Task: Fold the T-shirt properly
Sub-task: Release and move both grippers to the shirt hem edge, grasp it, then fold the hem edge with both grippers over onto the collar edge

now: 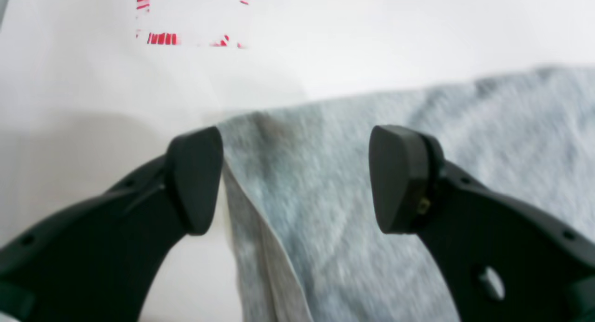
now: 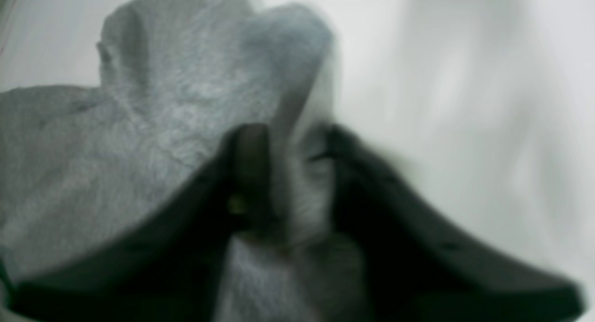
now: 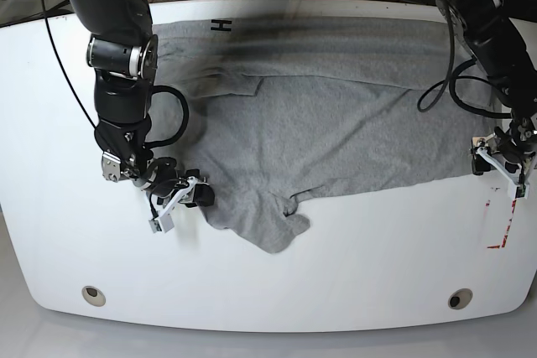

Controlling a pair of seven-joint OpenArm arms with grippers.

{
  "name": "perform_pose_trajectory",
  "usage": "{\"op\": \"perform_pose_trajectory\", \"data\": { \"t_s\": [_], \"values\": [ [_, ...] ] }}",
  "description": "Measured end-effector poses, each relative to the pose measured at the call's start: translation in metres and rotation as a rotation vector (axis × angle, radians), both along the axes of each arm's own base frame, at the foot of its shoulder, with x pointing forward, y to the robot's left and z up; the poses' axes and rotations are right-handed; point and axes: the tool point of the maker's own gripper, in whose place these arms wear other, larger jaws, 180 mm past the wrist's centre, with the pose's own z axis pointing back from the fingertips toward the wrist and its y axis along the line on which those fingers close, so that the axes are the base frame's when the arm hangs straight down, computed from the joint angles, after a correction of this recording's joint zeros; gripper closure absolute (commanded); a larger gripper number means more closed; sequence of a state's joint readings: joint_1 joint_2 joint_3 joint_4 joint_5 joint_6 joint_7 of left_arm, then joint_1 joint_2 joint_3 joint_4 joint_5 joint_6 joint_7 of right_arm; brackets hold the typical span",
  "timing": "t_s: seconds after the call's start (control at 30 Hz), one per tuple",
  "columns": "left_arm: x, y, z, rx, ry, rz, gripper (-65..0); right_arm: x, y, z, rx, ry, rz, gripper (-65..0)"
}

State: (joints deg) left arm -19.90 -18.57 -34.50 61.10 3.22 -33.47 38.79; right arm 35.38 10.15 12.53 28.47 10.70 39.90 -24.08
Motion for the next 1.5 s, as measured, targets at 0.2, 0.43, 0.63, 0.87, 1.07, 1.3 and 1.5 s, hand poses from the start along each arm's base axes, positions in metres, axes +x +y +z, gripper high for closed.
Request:
{"op": "perform_pose_trajectory", "data": {
  "t_s": [0.2,0.43,0.63,0.87,1.07,1.3,1.5],
  "values": [
    [0.007,0.008,-0.017,-0.078,-0.009,0.028,-46.5,-0.003,0.002,-0.003,-0.002,0.011,0.008,-5.7],
    [0.0,0.032,-0.023,-0.061,-0.012,0.176,-46.5,-0.003,0.002,-0.003,-0.001,0.011,0.007,-5.5],
    [0.001,0.03,-0.024,-0.063,-0.013,0.17,-46.5,-0.003,0.002,-0.003,-0.001,0.011,0.006,-5.5],
    [0.009,0.022,-0.044,-0.128,0.009,0.167,-45.8,-0.006,-0.001,-0.001,-0.032,-0.004,0.019,-5.5],
    [0.013,0.013,-0.051,-0.098,0.036,0.117,-27.9,-0.003,-0.005,0.005,-0.065,-0.03,0.024,-4.6],
    [0.018,0.009,-0.048,-0.114,0.031,0.11,0.0,0.003,-0.008,0.015,-0.078,-0.06,0.025,0.0],
    [0.021,0.004,-0.044,-0.107,0.054,0.096,0.0,0.009,-0.015,0.038,-0.166,-0.077,0.073,0.0]
  ]
}}
